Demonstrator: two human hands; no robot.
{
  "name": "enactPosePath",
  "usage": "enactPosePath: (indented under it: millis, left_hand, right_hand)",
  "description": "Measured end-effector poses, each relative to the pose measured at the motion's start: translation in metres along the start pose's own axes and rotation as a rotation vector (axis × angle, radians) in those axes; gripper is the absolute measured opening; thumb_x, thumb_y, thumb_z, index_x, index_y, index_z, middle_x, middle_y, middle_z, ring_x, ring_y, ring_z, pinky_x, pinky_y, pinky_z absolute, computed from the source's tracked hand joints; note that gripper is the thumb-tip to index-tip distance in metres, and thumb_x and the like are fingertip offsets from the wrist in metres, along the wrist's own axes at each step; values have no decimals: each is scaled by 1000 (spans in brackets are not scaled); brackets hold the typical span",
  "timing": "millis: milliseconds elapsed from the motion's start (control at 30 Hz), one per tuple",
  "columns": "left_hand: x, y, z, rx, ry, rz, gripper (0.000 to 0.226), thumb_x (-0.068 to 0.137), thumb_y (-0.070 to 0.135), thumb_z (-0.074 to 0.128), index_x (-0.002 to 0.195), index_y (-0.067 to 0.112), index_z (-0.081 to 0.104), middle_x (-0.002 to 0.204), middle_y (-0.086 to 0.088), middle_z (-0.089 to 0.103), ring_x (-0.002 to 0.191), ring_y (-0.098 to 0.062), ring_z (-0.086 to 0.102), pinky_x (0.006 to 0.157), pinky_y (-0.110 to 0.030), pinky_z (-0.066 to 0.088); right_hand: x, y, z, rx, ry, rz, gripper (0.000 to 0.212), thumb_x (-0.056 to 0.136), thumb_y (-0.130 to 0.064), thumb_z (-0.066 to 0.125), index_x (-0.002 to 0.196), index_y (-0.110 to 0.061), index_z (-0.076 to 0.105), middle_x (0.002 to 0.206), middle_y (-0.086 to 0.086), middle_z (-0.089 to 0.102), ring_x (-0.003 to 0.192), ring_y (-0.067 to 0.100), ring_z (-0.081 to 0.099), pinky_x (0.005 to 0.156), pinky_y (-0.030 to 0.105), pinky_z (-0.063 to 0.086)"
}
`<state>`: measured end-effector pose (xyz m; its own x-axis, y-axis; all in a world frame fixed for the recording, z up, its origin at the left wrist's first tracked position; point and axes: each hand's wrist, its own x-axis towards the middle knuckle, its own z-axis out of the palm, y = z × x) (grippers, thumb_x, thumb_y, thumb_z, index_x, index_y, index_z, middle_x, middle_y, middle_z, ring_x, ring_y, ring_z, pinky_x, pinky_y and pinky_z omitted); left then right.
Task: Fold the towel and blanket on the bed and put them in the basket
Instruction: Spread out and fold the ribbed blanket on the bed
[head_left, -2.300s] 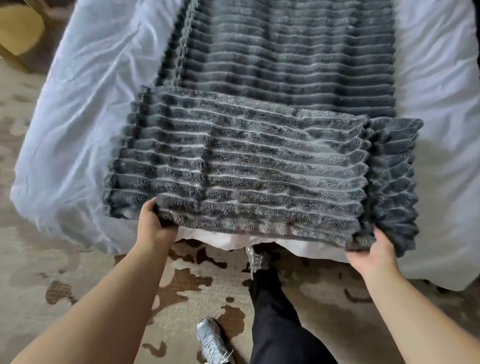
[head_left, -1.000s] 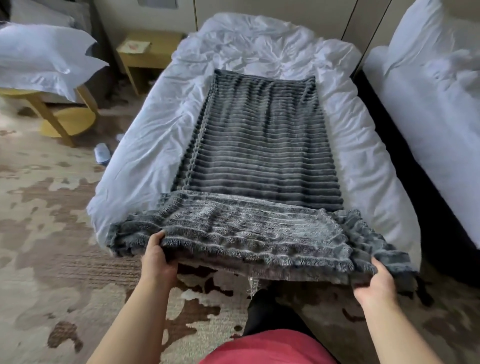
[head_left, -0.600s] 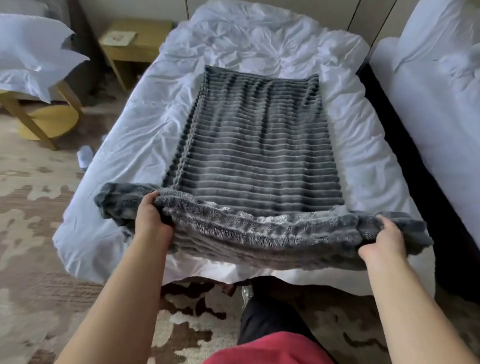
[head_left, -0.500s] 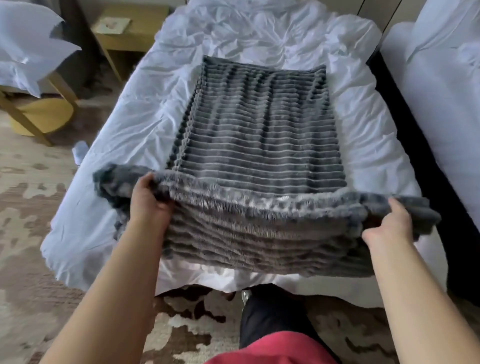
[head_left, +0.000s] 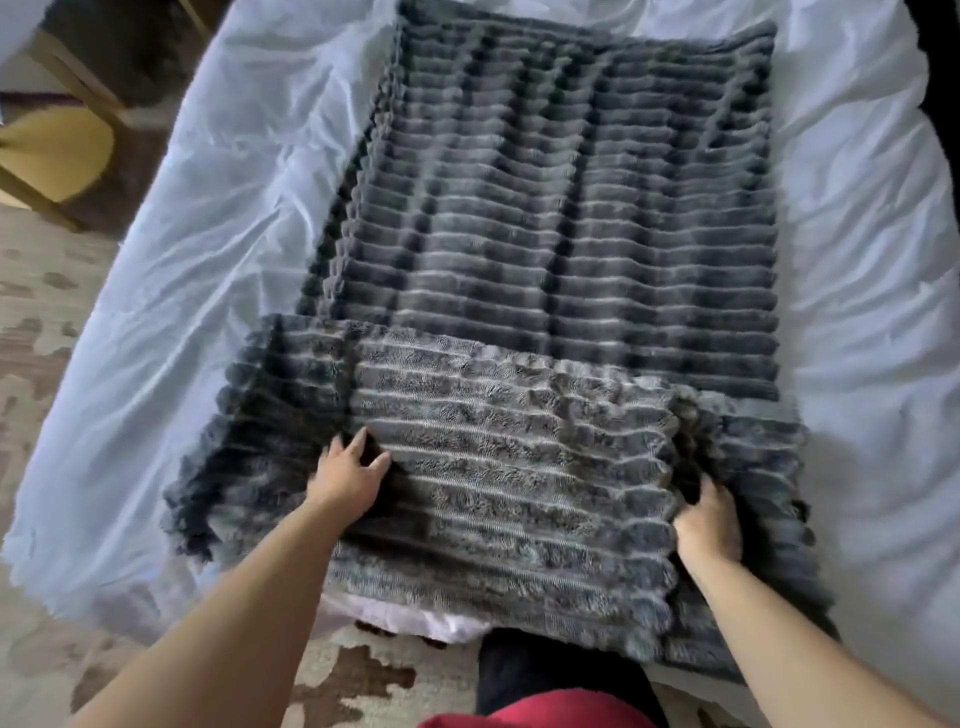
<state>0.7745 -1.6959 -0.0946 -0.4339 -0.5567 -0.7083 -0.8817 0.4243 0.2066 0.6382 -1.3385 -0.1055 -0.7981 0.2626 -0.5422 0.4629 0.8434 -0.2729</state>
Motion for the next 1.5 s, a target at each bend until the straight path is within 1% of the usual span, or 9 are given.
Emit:
enactPosePath:
  millis: [367,600,700,800,933,1033,1167,1400,1500]
  left_hand:
    - [-22,-14,-8,-29,120,47,54,96,33,46,148,25,34,160,-3,18,139,-28,33,110,-37,34]
    - [-86,-76,7,-68,229,135,51,93,25,47,143,19,43,155,-6,29,132,-27,42,101,-35,40]
    - [-109,-108,16,-300,320,-24,44,86,24,51,127,13,57,124,-16,59,108,-33,58,95,-41,49]
    - [-121,-122,28,-886,138,-343,42,88,36,59,119,8,51,94,-15,55,84,-29,55,85,-37,48]
    - [-111,-117,33,-1615,-150,-437,78,89,46,60,149,15,22,139,-24,43,127,-35,46,105,-45,39]
    - [-88,-106,30,-1688,-75,-430,78,86,53,61,148,17,29,155,-16,26,141,-31,32,112,-49,29]
    - [-56,-87,25,-1739,-140,-461,55,88,55,56,132,22,54,137,-10,53,126,-32,49,108,-52,34]
    - [-61,-66,9,-1796,-106,-525,23,95,37,49,97,18,62,101,-3,69,102,-22,62,101,-41,44]
    - [-79,-66,-6,-1780,-85,-403,19,93,31,52,106,19,59,100,-5,70,93,-22,63,95,-40,49]
  right_hand:
    - [-30,-5,-19,185,42,-20,49,99,-28,47,145,-11,41,151,10,38,137,31,37,111,42,32]
    - [-113,50,-13,222,167,-114,36,92,-18,54,126,-5,59,134,16,55,122,34,51,99,39,40]
    - [-142,78,-7,328,303,-5,21,87,-16,60,100,-2,68,105,20,67,96,39,60,79,38,46]
    - [-148,100,6,580,262,291,34,85,-27,65,94,5,66,99,27,67,92,45,61,82,47,51]
    - [-135,106,14,1213,-109,566,71,86,-45,65,141,-8,40,144,19,42,129,35,47,106,45,40]
    - [-111,101,18,1437,-214,634,80,85,-54,62,148,-18,29,153,18,30,137,37,34,109,52,32]
    - [-88,87,23,1623,-420,648,62,84,-60,55,131,-21,54,129,21,56,121,45,48,101,69,32]
    - [-88,71,4,1517,-234,683,21,93,-39,50,94,-22,63,123,5,61,110,31,56,97,59,39]
    - [-99,61,-23,1499,-126,617,13,89,-34,57,97,-24,62,126,1,64,114,25,61,100,50,45]
